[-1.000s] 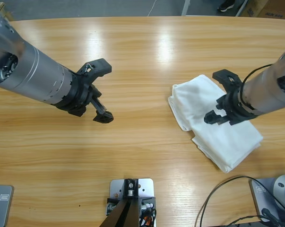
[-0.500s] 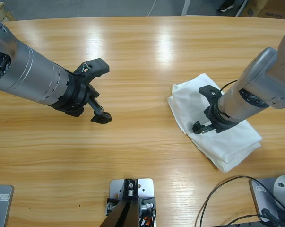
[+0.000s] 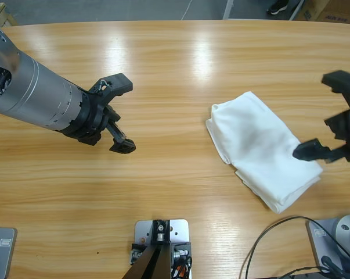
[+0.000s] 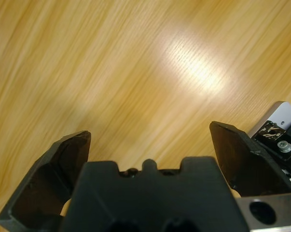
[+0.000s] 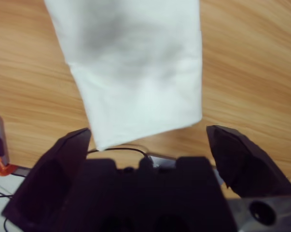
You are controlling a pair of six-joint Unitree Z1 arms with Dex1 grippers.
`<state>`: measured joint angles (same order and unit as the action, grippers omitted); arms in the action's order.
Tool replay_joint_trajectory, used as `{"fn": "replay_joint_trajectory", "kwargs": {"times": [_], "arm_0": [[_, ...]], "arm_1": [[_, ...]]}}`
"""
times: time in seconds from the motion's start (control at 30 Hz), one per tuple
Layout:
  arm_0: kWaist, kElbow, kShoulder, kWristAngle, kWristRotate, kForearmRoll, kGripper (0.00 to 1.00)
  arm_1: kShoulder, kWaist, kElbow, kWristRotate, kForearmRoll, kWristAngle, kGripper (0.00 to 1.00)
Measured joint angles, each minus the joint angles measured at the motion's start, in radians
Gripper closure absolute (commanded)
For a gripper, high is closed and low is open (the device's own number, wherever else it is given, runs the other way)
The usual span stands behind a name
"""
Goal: Fold clothes
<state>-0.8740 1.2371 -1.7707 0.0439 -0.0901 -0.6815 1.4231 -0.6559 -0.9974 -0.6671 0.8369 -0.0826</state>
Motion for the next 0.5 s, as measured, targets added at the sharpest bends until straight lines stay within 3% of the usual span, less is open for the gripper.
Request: {"fn": "replay_joint_trajectory", "kwargs": {"times": [0.2,0.5], "arm_0": [[-0.002,-0.005,0.017,0.0,0.0,-0.004,0.036],[-0.013,-0.016,0.022,0.0,0.0,-0.005,0.036]], "arm_1": [[-0.001,-0.042,0.211,-0.066,-0.132,0.024,0.115],[0.042,-0.147,0.254,-0.155,-0.198,0.027,0.041]]}}
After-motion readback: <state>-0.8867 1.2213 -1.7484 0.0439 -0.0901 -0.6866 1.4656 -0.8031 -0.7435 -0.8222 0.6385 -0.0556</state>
